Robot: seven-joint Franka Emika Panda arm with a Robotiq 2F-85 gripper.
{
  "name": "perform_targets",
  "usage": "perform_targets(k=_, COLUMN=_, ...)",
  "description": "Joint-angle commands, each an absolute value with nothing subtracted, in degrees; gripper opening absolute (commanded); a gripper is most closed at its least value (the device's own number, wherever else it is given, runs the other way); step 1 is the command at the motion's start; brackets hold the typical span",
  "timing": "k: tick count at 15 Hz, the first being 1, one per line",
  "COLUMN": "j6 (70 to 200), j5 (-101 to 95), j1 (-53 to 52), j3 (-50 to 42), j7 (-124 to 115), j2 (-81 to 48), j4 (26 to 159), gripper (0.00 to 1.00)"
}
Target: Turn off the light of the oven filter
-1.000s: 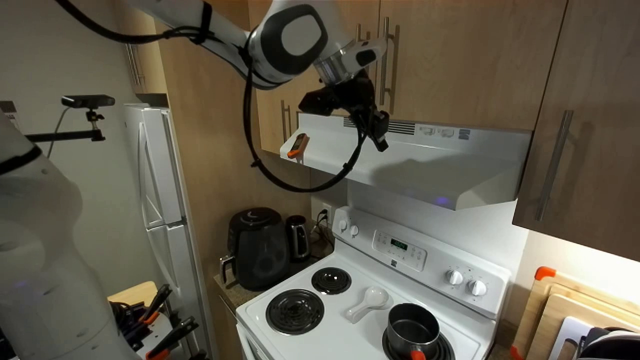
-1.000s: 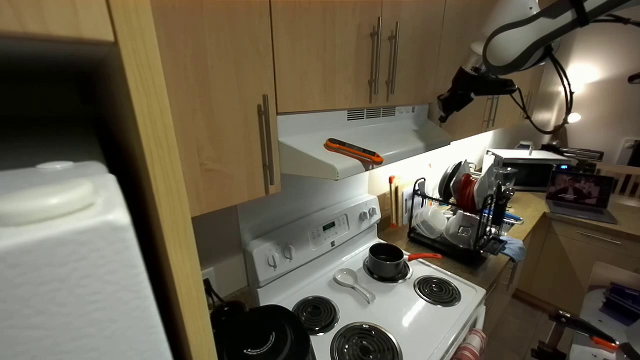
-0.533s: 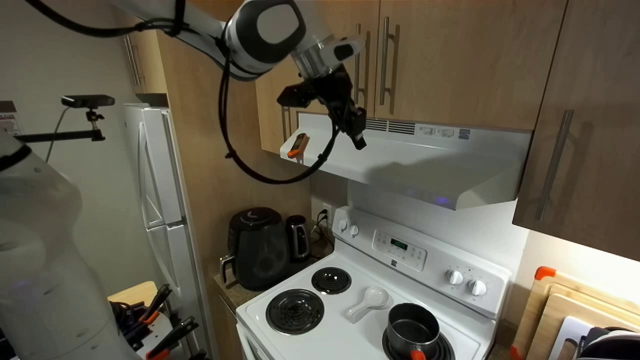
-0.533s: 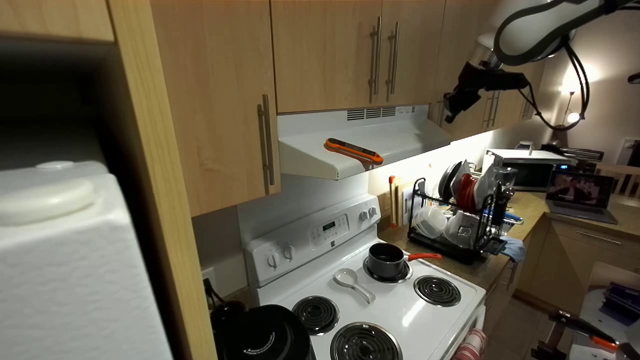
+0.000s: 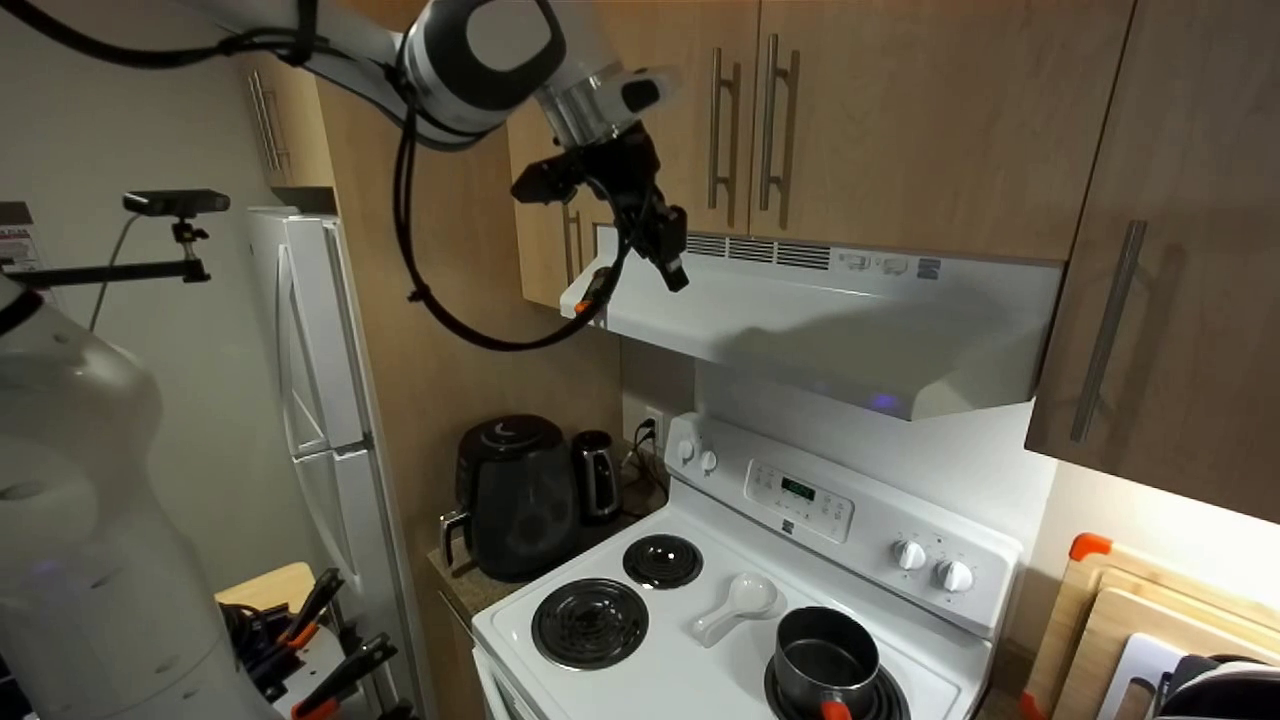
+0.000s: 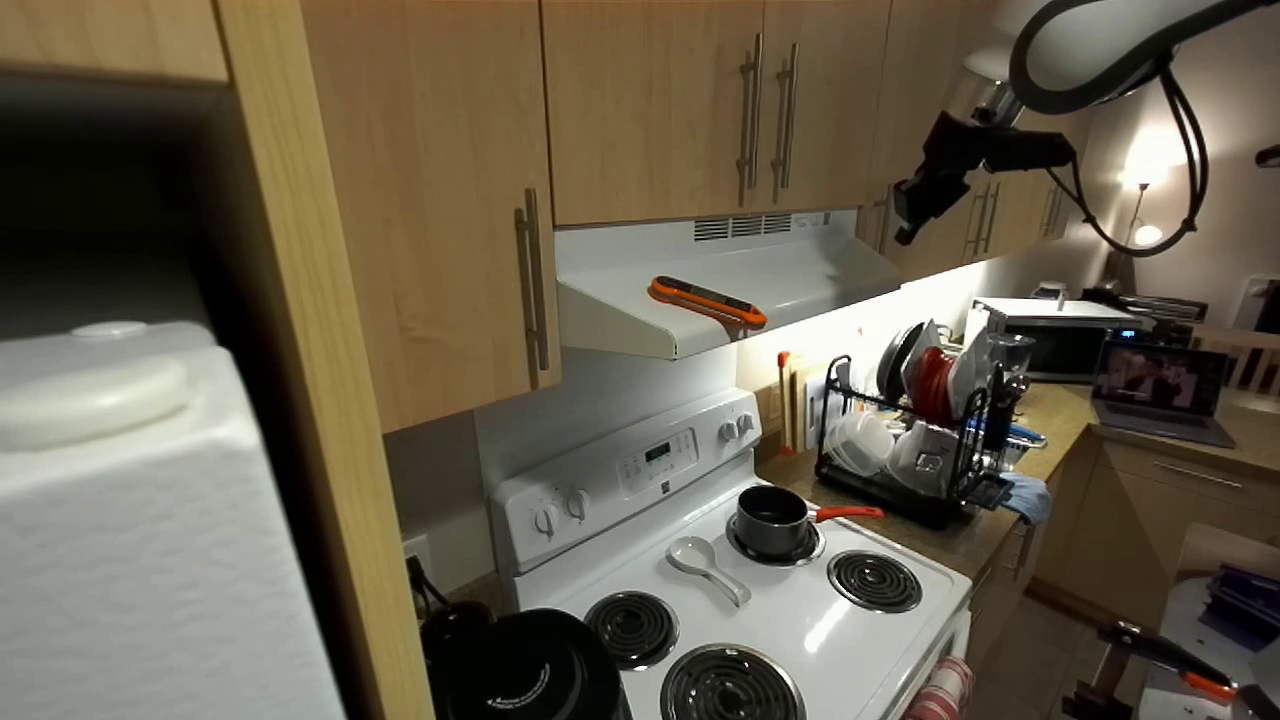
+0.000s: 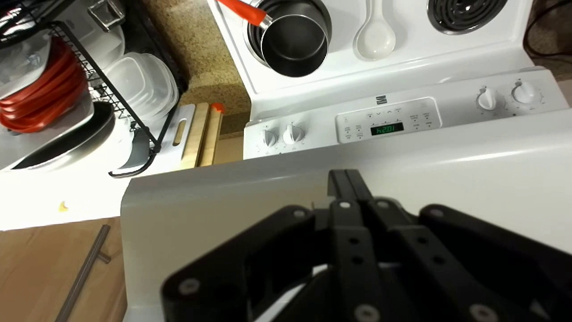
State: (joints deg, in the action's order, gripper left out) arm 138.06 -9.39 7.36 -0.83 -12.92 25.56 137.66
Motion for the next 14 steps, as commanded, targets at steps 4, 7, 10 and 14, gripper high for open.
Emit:
perform_targets(k=4, j6=134.3, j5=-8.0, j1=5.2, j3=1.4, j7=-12.5, j2=31.6, j4=142.9, gripper=0.0)
perform_targets(k=7, j6=132.4, j5=-7.7, j1=4.2, j3=2.3, j7=-12.5, j2=33.7, j4=144.9, gripper=0.0)
perform_targets(k=10, j6=130.2, j5=-6.8, j1=3.4, j3=2.7, j7=-12.6, j2=35.1, j4=146.0, gripper=0.0)
perform_targets(k=14, j6=126.4, j5=-4.4, j1=3.0, j3=2.4, j7=-12.9, j2=35.8, j4=146.2, gripper=0.0)
